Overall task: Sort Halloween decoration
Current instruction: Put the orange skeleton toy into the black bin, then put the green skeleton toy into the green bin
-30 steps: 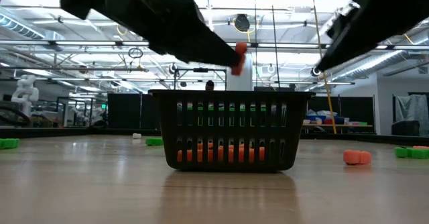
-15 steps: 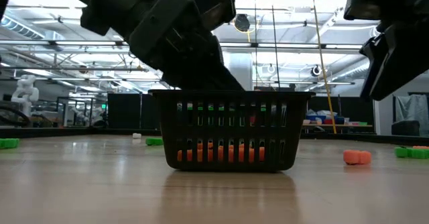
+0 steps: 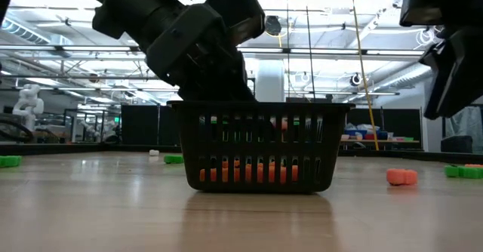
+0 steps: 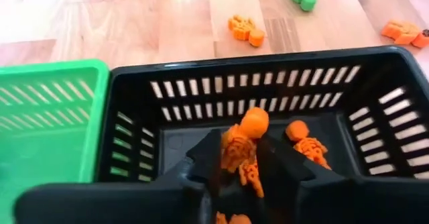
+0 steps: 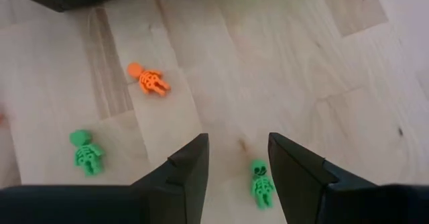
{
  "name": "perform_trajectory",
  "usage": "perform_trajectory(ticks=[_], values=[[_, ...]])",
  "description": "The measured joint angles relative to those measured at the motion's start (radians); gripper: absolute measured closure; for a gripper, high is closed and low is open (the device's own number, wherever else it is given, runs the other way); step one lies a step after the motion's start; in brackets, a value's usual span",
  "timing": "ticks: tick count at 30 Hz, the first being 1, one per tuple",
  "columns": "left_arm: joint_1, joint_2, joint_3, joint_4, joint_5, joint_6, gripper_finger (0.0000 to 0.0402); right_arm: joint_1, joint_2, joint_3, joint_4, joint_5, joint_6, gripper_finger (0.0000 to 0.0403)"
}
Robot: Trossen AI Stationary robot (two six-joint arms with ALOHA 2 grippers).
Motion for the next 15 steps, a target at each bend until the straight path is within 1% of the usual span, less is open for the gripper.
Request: perform_trajectory(ticks=[3, 5, 10, 15], values=[[0.001, 0.0, 0.0, 0.012, -0.002, 0.006, 0.0279, 0.014, 0.0, 0.0, -0.008, 0.0, 0.017, 0.0261], [0.0, 0.0, 0.0, 0.013, -0.001, 0.009, 0.0269, 0.02, 0.0, 0.0, -0.019, 0.0, 0.033, 0.0261], [-0.009, -0.021, 0.0, -0.005, 0.003, 0.028, 0.0265, 0.04, 0.0, 0.0, -0.025, 0.0, 0.05, 0.0261], [-0.015, -0.105, 0.0, -0.082, 0.003, 0.04, 0.0265, 0.053, 0.006, 0.0, -0.034, 0.0, 0.07, 0.0261]])
